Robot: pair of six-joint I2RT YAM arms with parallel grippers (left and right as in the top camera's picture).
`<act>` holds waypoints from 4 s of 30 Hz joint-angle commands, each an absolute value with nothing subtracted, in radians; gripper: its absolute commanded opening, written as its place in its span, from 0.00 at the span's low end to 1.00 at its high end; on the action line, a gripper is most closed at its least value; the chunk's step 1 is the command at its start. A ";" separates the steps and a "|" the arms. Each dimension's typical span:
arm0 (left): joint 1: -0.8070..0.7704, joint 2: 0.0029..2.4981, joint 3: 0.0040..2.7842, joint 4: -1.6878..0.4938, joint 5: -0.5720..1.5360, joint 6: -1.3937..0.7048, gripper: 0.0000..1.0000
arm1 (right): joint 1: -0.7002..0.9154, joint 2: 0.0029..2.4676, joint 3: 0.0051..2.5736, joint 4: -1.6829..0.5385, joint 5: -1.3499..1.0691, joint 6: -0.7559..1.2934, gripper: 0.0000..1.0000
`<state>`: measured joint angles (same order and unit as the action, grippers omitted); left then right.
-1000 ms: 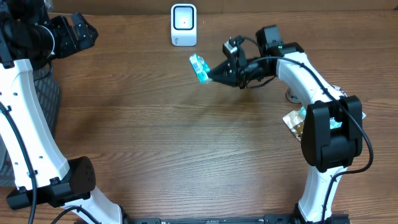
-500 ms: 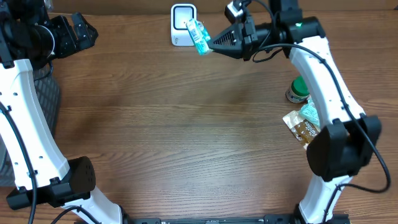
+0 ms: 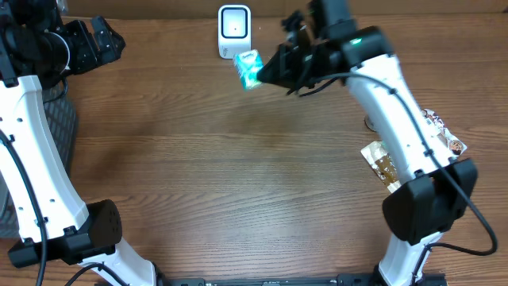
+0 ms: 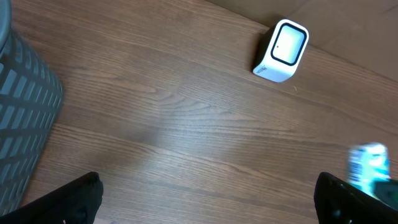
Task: Scan the item barcode
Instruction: 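Hold the Kleenex pack's barcode in front of the white scanner, then carry the Kleenex pack right and drop it on the clear bag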
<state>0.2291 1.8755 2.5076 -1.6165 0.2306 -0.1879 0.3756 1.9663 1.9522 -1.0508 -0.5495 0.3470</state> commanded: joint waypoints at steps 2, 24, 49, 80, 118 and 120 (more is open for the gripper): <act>0.228 1.864 2.515 -1.615 0.228 -0.198 0.99 | 0.475 1.943 2.013 -1.073 -0.037 0.286 0.04; 0.228 1.864 2.515 -1.615 0.228 -0.199 1.00 | 0.543 2.178 2.257 -0.377 0.549 -0.583 0.04; 0.229 1.864 2.515 -1.615 0.228 -0.198 1.00 | 0.545 2.604 2.256 -0.067 0.530 -0.973 0.04; 0.229 1.864 2.515 -1.615 0.228 -0.198 0.99 | 0.554 2.044 2.257 -0.788 0.086 -0.175 0.04; 0.229 1.864 2.515 -1.615 0.228 -0.198 1.00 | -0.250 1.792 1.608 -1.358 0.016 0.438 0.49; 0.229 1.864 2.515 -1.615 0.228 -0.199 0.99 | -0.250 1.792 1.617 -1.364 0.015 0.434 0.49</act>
